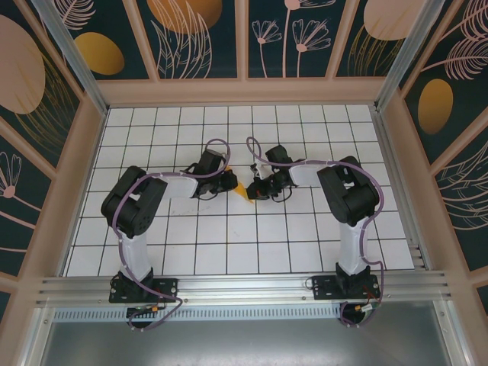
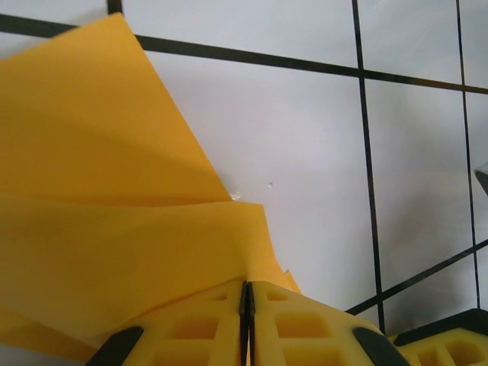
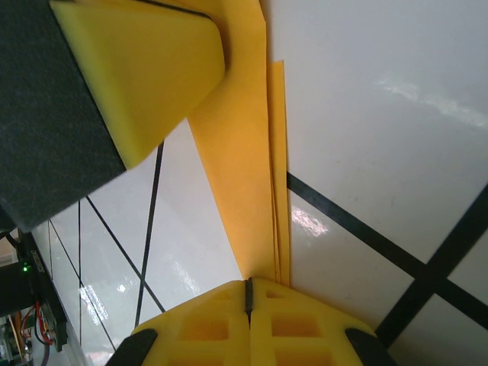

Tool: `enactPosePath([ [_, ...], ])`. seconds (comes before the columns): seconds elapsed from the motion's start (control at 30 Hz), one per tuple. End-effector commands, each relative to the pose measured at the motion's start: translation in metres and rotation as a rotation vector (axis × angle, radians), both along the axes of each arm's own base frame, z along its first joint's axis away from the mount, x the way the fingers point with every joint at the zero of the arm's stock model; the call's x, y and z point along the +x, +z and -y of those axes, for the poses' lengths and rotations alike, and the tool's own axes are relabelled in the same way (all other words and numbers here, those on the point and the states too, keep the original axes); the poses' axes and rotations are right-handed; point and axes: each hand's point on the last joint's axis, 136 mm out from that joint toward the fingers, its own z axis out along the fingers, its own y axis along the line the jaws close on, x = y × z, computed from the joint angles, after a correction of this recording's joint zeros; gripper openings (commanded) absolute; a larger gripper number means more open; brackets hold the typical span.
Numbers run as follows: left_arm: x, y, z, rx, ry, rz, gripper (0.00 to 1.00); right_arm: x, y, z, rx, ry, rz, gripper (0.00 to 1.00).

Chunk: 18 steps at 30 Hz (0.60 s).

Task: Fold a paper plane with a square sheet of paper (pick it up from the middle)
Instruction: Fold the wing for the fifth time at the center of the table.

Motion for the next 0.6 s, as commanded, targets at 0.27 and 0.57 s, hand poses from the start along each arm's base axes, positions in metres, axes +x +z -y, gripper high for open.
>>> enactPosePath([
  [0.27, 0.013, -0.043, -0.089, 0.125, 0.254, -0.098, 0.13, -0.032, -0.063, 0.047, -0.239, -0.041, -0.141, 0.00],
  [0.57, 0.023, -0.047, -0.109, 0.119, 0.324, -0.102, 0.14, -0.034, -0.065, 0.050, -0.250, -0.043, -0.146, 0.00],
])
